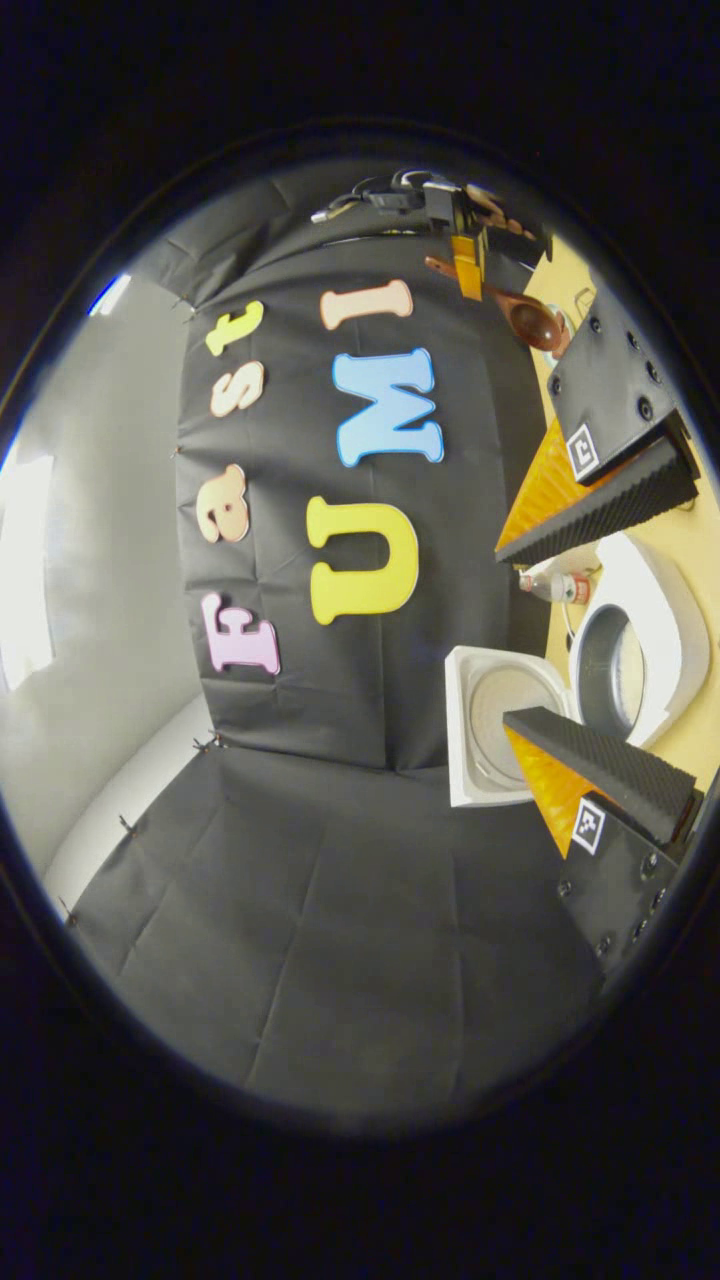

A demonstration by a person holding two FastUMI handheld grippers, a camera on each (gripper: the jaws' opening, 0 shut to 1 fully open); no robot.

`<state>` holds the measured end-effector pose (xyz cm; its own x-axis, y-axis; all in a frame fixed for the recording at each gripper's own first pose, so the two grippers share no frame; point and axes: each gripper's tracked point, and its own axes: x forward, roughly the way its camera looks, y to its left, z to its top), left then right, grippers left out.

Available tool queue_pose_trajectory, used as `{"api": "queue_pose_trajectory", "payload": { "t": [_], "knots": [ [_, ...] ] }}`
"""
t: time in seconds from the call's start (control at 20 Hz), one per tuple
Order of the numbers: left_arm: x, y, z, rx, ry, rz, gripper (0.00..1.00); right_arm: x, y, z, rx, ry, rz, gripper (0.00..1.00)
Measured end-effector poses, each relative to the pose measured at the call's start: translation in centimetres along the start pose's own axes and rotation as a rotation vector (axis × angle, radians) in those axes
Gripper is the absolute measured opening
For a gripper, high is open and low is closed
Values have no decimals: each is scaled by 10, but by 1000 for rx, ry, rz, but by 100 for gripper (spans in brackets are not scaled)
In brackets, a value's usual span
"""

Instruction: Close the left gripper, press the button to open the rice cooker; take a wooden spoon from the chopstick holder with the right hand, scoop a spoonful of rice and pour it into the rice cooker, then put the wooden spoon back into the chopstick holder.

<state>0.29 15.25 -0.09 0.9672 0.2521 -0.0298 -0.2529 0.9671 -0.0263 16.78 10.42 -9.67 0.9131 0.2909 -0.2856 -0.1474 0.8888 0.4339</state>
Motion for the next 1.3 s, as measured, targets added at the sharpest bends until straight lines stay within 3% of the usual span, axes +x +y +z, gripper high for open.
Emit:
{"api": "queue_pose_trajectory", "payload": {
  "t": [0.5, 0.95, 1.3],
  "knots": [
    [4, -44, -5, 12, 20, -56, 99, -11, -103, -39, -16, 59, -165, 8],
    [1, -57, -10, 59, 51, -56, 99, -16, -136, -79, -60, 128, -209, 9],
    [-7, -62, -8, 99, 57, -53, 99, -17, -152, -118, 36, 192, -219, 10]
  ]
}}
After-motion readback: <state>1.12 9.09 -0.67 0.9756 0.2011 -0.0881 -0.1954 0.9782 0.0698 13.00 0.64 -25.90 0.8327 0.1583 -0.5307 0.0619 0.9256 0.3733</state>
